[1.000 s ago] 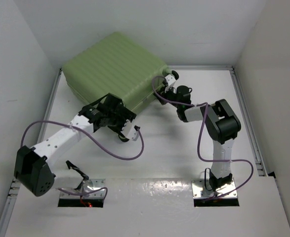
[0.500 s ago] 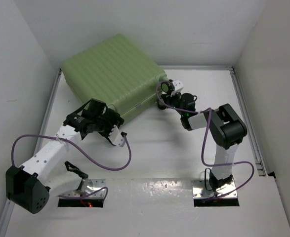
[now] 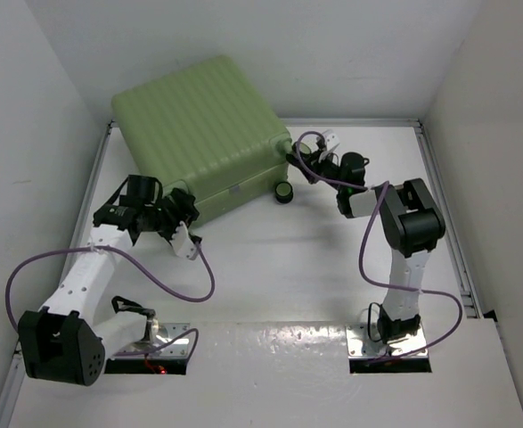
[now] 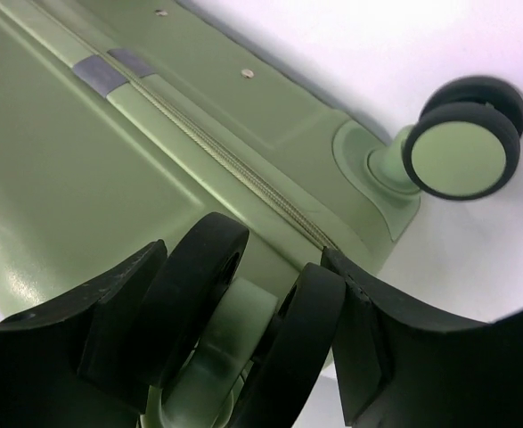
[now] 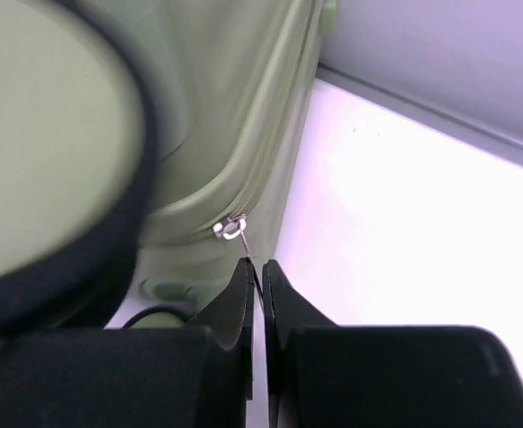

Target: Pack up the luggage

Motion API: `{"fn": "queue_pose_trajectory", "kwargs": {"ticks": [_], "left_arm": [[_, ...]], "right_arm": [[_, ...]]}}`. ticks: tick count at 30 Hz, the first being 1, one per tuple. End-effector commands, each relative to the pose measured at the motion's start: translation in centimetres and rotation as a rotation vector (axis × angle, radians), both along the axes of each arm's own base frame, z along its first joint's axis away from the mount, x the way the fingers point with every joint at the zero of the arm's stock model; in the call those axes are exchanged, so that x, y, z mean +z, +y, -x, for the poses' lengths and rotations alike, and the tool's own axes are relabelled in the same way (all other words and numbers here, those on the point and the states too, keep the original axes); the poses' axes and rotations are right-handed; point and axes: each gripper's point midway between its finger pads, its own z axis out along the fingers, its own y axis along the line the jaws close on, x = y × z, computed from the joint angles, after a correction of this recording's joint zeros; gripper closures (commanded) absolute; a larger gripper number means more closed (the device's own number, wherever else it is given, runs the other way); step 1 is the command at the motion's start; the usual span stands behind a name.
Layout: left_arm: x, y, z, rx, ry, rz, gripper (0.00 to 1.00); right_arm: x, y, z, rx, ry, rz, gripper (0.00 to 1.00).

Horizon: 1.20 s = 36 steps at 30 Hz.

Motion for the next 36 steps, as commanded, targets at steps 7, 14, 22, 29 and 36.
{"fn": "queue_pose_trajectory", "kwargs": {"ticks": [7,14,22,29,36], "left_arm": [[-7.6,11.1,-2.5,0.139,0.100,-0.343,1.00],[-4.5,7.8,-6.6,0.115,-0.034,-0.077,0.94],[12.5,1.3,-8.5,0.405,0.044,0.735,0.00],[28.1,-1.9,-3.1,0.448,0.011,1.314,0.00],[28.6,10.8,-8.6,1.266,-0.056,1.684,0.00]], "right_arm": [[2.2,-6.2,-9.6,-0.185,-0.163,0.031,1.00],[1.7,-4.6,-15.1,-0.220,-0.215,-0.060,1.00],[1.7,0.7,-14.1,-0.122,-0.198,-0.162,1.00],[1.9,4.9,-10.4,-0.032,-0.163,-0.199,1.00],[1.7,9.7,-7.3,0.076,-0.132,-0.211,1.00]]}}
